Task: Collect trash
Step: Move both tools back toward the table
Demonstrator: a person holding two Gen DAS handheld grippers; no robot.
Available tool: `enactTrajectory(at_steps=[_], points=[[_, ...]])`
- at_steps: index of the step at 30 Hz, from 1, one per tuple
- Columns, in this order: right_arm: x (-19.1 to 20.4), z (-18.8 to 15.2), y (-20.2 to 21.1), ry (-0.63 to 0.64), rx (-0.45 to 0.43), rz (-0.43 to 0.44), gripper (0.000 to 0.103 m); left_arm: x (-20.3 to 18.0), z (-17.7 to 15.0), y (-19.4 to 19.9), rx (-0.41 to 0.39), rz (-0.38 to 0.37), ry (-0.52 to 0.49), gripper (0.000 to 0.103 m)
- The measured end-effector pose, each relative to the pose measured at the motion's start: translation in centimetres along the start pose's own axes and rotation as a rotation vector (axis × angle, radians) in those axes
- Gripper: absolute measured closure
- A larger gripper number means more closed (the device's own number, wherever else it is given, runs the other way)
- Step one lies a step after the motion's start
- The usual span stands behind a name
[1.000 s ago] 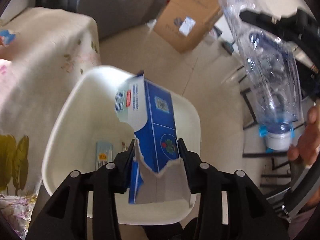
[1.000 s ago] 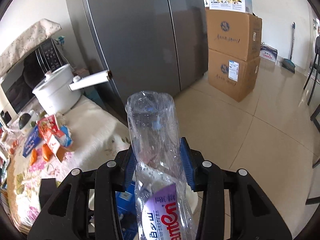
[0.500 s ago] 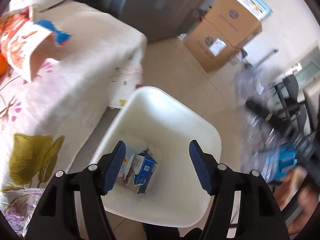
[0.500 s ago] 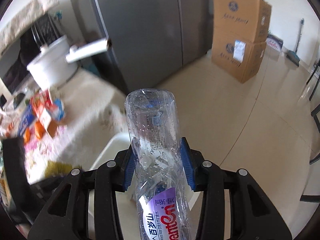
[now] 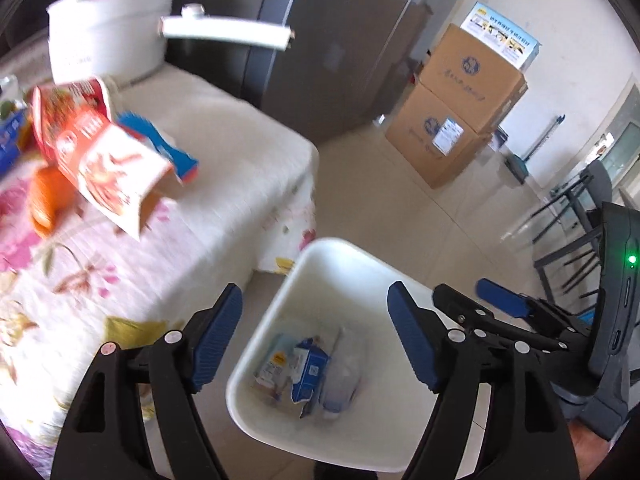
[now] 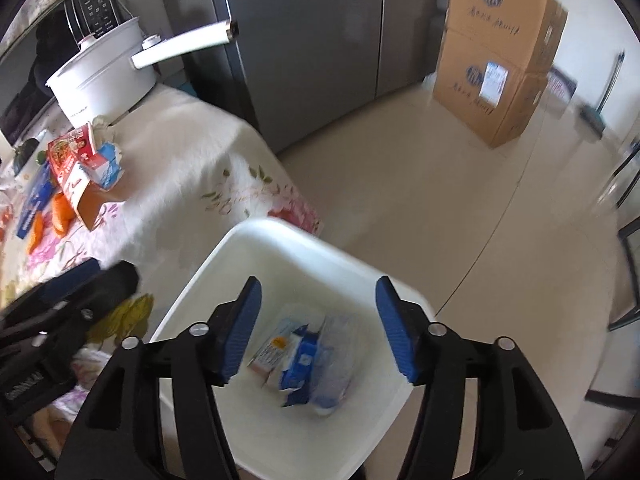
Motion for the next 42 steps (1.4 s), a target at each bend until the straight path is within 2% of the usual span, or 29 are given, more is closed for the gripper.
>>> enactTrajectory(at_steps=[2, 6, 11, 16, 23, 30, 36, 42], points=[[0.0, 0.6, 0.3, 0.008, -0.034, -0.036, 0.033, 0.7, 0.5, 0.3, -0.027, 0.027, -0.003, 0.027], [0.0, 1.9, 1.4, -0.004, -0.117, -0.088, 0.023, 1.6, 1.6, 0.9, -0.073, 0.079, -0.016, 0.026], [0.7, 3.6, 2.9, -0.038, -0.223, -0.128, 0.008, 2.8, 2.7, 2.0, -0.136, 0.147, -0.032, 0.018], [2.2, 4.8, 4.0, -0.026, -0.310, -0.187, 0.007, 4.7, 4.1, 3.5, -0.201, 0.217, -0.031, 0.012], [5.5, 5.8, 4.3, 0.043, -0.369, -0.213, 0.007, 7.7, 5.2, 4.7, -0.220, 0.255, 0.014, 0.011], [8.4, 6.9, 4.2, 0.006, -0.402, -0.179, 0.007, 10.8, 6.0, 6.3, -0.247, 0.286, 0.058, 0.011], [11.4, 7.1, 3.1, -0.019, -0.378, -0.133, 0.007, 14.1, 6.2, 7.2, -0.247, 0.333, 0.077, 0.011], [15.6, 7.4, 2.1, 0.010, -0.368, -0.087, 0.007, 17.5, 6.2, 7.7, -0.239, 0.374, 0.108, 0.011]])
Point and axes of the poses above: each gripper's, at about its wrist camera, not at the fingertips, and y roughly against the way its jaws point, x to its left, z to its top, the point moved 6 cm from there along -y, roughly the way its jaws point, and after that the axes turned 6 degrees about -x, right-handed, at the moved point
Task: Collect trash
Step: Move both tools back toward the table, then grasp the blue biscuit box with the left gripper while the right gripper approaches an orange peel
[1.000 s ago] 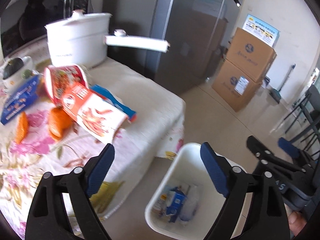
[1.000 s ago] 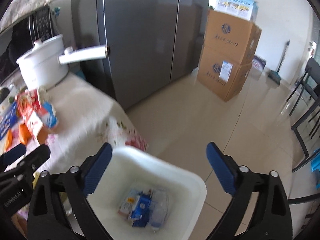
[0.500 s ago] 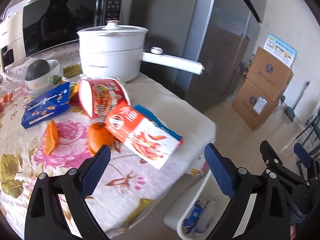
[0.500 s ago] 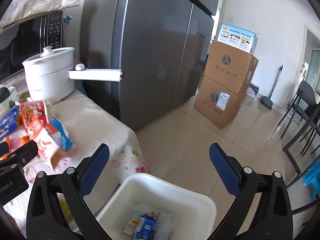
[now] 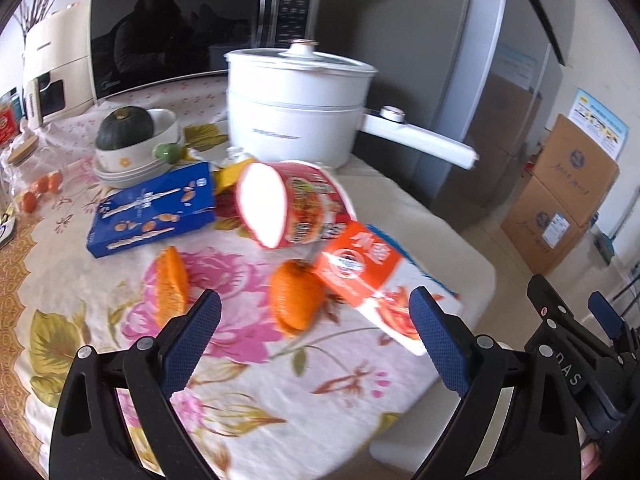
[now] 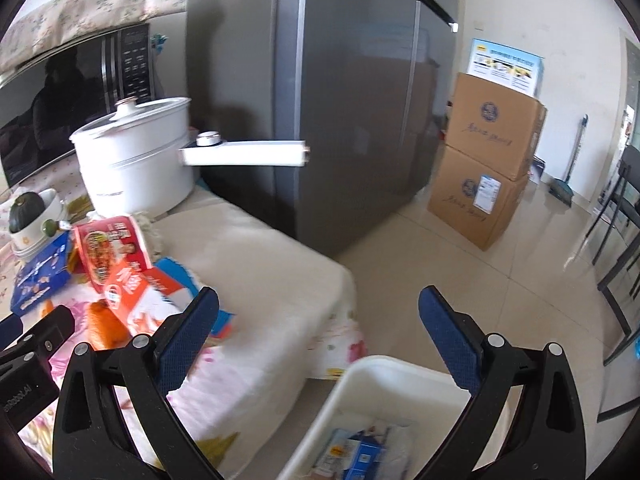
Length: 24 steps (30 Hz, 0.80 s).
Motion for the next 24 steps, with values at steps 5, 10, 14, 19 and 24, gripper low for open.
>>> enactTrajectory(at_steps=[5, 10, 14, 19, 24], points=[[2.6, 0.0, -0.4, 0.004, 0.005, 0.034, 0.007, 3.1, 0.4, -0.6, 0.008, 0.041, 0.029, 0.011], [5.1, -0.5, -0.9, -0.003, 0.028, 0.073, 0.007, 6.4, 1.3, -1.9, 0.014, 0.109, 0.034, 0.011], [6.9, -0.8, -1.1, 0.002, 0.039, 0.101, 0.007, 9.8, 2.3, -3.2, 0.017, 0.167, 0.051, 0.011], [9.1, -0.9, -1.4, -0.001, 0.052, 0.133, 0.007, 12.7, 2.7, -5.3, 0.036, 0.236, -0.020, 0.011], [10.5, -0.9, -1.5, 0.001, 0.057, 0.162, 0.007, 15.8, 1.6, -8.2, 0.104, 0.315, -0.114, 0.011]])
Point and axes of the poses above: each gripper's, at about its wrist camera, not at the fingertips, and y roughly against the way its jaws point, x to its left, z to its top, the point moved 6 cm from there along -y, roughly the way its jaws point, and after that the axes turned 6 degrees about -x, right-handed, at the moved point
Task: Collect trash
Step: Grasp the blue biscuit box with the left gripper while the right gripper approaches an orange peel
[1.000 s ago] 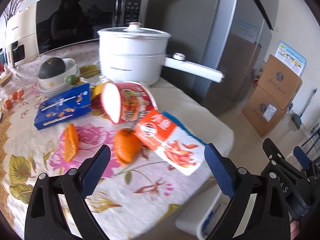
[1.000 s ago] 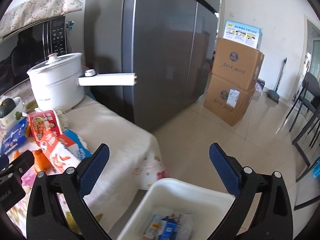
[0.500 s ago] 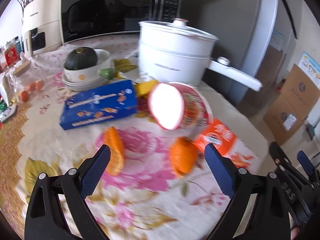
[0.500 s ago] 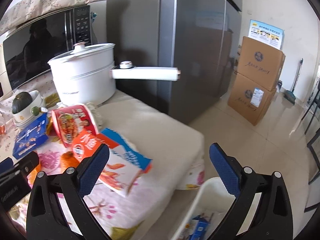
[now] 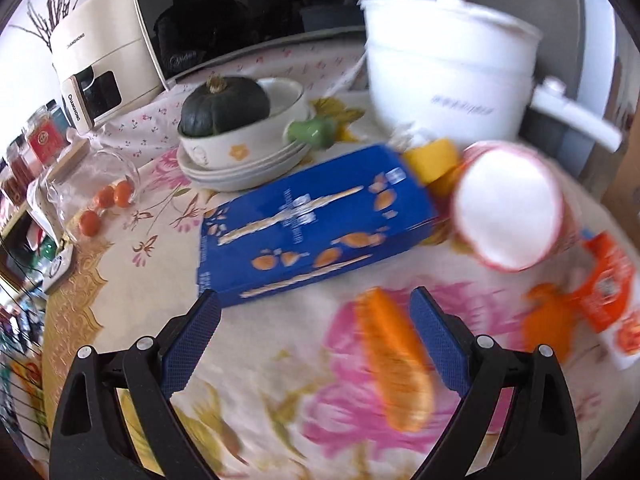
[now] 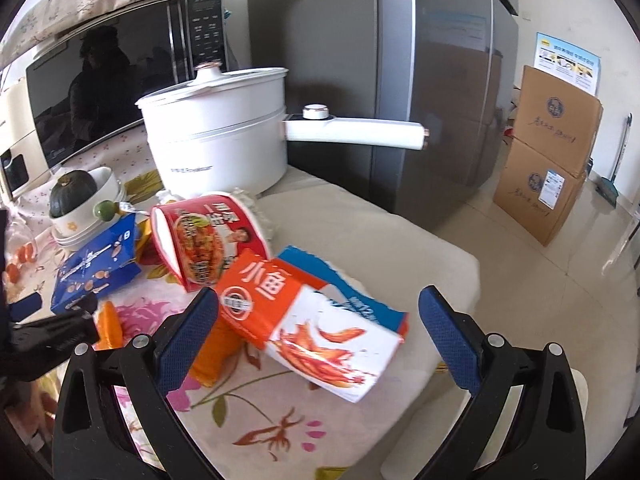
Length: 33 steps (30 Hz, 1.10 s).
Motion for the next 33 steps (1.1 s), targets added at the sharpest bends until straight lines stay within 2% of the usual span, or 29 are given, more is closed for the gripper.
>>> enactTrajectory(at_steps=[4, 9, 13, 14, 16, 20, 21, 22, 23, 27, 28, 33], points=[[0.3, -0.1, -0.7, -0.029, 0.019, 0.014, 0.007, 0.6, 0.3, -1.3, -0.018, 0.010, -0.027, 0.011], [0.3, -0.4, -1.5, -0.036, 0.041, 0.012, 0.007, -2.0, 1.2, -2.7, -0.051, 0.017, -0.158, 0.011], [0.1, -0.4, -1.8, -0.040, 0.050, 0.010, 0.007, -4.2, 1.2, -5.1, -0.021, 0.074, -0.307, 0.009], [0.1, -0.4, -1.9, -0.042, 0.052, 0.012, 0.007, -4.4, 1.5, -5.3, -0.047, 0.090, -0.327, 0.009], [0.0, -0.3, -1.9, -0.046, 0.054, 0.018, 0.007, -4.5, 2.1, -5.9, -0.049, 0.122, -0.368, 0.009], [-0.2, -0.4, -2.1, -0.050, 0.062, 0.029, 0.007, -4.4, 3.1, -6.9, -0.055, 0.132, -0.406, 0.010], [-0.2, -0.4, -2.1, -0.054, 0.069, 0.033, 0.007, -4.3, 3.1, -6.9, -0.064, 0.127, -0.414, 0.016], [-0.3, -0.5, -2.2, -0.058, 0.074, 0.037, 0.007, -4.3, 3.1, -7.0, -0.067, 0.123, -0.422, 0.037], [-0.3, -0.5, -2.3, -0.063, 0.078, 0.043, 0.007, -4.2, 2.9, -7.1, -0.060, 0.120, -0.433, 0.045], [-0.5, -0.6, -2.3, -0.078, 0.090, 0.064, 0.007, -4.3, 2.6, -5.9, -0.143, 0.123, -0.477, 0.055], [-0.4, -0.6, -2.3, -0.080, 0.093, 0.069, 0.007, -4.0, 2.8, -5.1, -0.177, 0.119, -0.467, 0.059], [0.0, -0.7, -2.0, -0.069, 0.096, 0.088, 0.007, -2.4, 3.6, -1.1, -0.268, 0.062, -0.377, 0.063]])
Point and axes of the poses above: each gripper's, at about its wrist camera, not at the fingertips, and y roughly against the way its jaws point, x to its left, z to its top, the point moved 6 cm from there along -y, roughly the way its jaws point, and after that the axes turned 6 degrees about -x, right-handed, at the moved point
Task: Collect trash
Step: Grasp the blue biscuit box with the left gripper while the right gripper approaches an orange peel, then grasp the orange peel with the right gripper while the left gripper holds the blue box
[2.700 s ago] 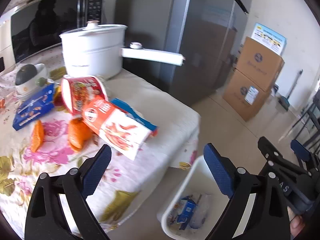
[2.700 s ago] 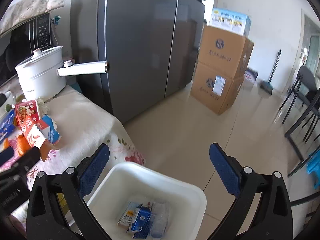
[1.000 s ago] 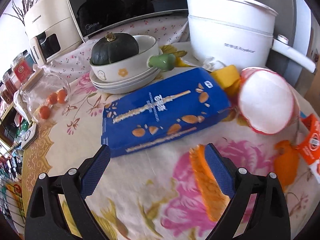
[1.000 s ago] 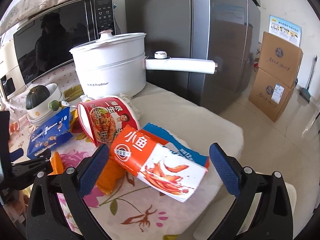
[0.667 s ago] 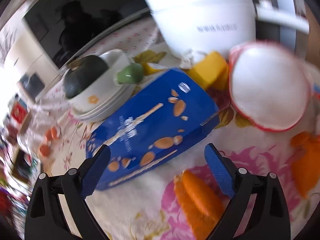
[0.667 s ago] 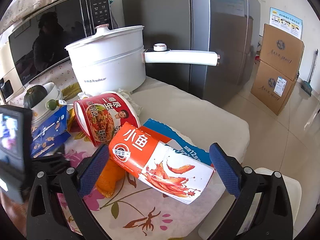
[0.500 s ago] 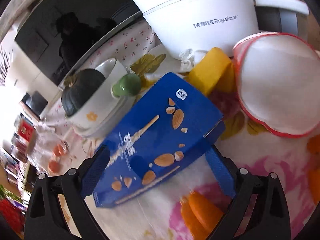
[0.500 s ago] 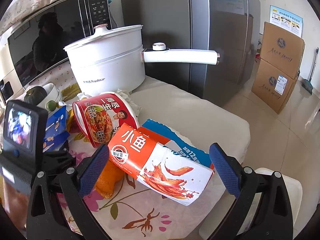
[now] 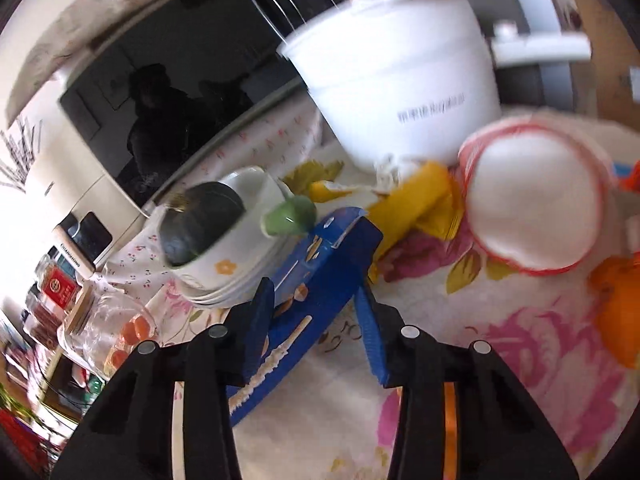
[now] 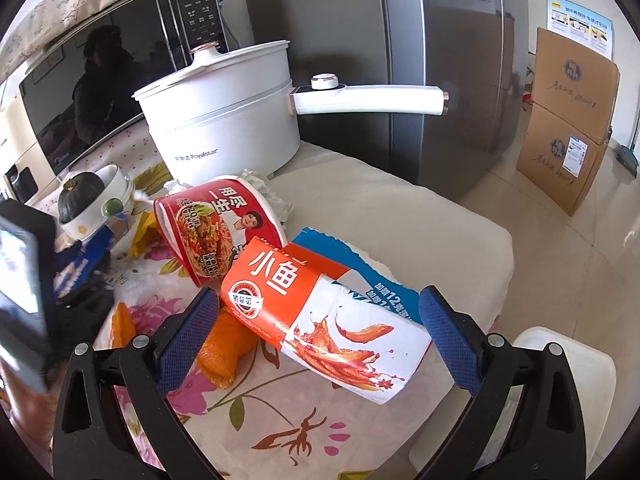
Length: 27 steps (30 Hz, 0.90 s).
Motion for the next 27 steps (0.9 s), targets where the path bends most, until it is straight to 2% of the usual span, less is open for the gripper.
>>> enactTrajectory(at_steps=[3, 8, 12, 16, 19, 24, 27], points=[[0.6, -0.1, 0.1, 0.010, 0.005, 0.024, 0.007, 1.7, 0.2, 2.3, -0.034, -0.018, 0.090, 0.066], [2.8, -0.5, 0.2, 0.044, 0.024, 0.098, 0.007, 6.1, -0.7, 6.3, -0.043, -0.043, 0.315, 0.071], [7.3, -1.4, -0.1, 0.117, 0.061, 0.220, 0.007, 9.8, -1.3, 9.2, -0.037, -0.030, 0.473, 0.077], [12.0, -2.5, -0.7, 0.241, 0.076, 0.277, 0.007, 12.5, -3.0, 12.3, -0.055, -0.034, 0.685, 0.079], [14.7, -3.9, -2.1, 0.305, 0.126, 0.298, 0.008, 13.6, -3.5, 14.0, -0.086, -0.025, 0.740, 0.079], [16.9, -6.2, -4.5, 0.295, 0.226, 0.317, 0.011, 14.4, -2.8, 15.6, -0.134, -0.050, 0.771, 0.079], [17.9, -7.2, -5.3, 0.326, 0.241, 0.317, 0.025, 14.2, -2.7, 15.4, -0.135, -0.063, 0.771, 0.079]])
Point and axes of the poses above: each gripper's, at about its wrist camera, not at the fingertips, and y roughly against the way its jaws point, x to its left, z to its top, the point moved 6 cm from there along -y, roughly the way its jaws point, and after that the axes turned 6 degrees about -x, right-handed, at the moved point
